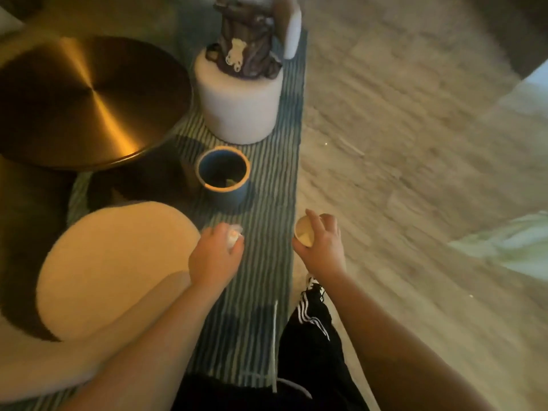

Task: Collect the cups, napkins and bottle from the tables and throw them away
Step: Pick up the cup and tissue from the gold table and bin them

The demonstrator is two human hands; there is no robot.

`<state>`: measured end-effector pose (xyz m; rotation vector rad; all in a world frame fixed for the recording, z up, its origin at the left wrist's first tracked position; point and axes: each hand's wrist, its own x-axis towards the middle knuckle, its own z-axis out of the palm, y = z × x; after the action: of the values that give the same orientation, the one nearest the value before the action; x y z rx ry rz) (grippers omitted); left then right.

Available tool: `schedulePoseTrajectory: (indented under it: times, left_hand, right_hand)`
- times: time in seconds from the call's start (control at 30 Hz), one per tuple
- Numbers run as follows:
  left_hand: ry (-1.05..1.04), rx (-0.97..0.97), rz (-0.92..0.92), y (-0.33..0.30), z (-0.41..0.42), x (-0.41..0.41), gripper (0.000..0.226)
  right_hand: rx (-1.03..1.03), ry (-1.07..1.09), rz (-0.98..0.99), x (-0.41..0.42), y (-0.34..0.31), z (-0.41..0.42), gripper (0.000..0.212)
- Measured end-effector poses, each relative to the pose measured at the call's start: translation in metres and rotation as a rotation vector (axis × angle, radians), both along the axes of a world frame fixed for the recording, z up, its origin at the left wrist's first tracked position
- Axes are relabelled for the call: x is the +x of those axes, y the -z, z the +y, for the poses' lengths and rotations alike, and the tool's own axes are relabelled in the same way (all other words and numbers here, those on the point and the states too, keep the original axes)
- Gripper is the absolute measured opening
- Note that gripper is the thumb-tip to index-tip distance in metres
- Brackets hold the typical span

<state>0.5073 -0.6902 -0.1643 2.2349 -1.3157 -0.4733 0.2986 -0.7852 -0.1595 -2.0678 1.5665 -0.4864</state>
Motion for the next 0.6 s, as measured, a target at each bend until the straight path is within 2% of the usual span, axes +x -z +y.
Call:
schedulePoseTrajectory:
  times: [0.13,0.3,0.6]
  left_hand:
    - [-0.206,0.070,-0.026,0.022,-0.096,-0.003,0.025]
    - [-0.449,0.113,0.027,0.041,-0.192,-0.011,0.027]
    - [-0.744,0.116,0.149,0.075,-0.315,0.031,0.030]
  right_hand:
    - [0.036,-0.193,0.024,0.008,0.020,-0.131,0.070]
    - [0.046,-0.416,0.100,0.015,0.027,-0.271,0.071]
    - [0.088,-0.675,0.165,0.099,0.060,-0.423,0.072]
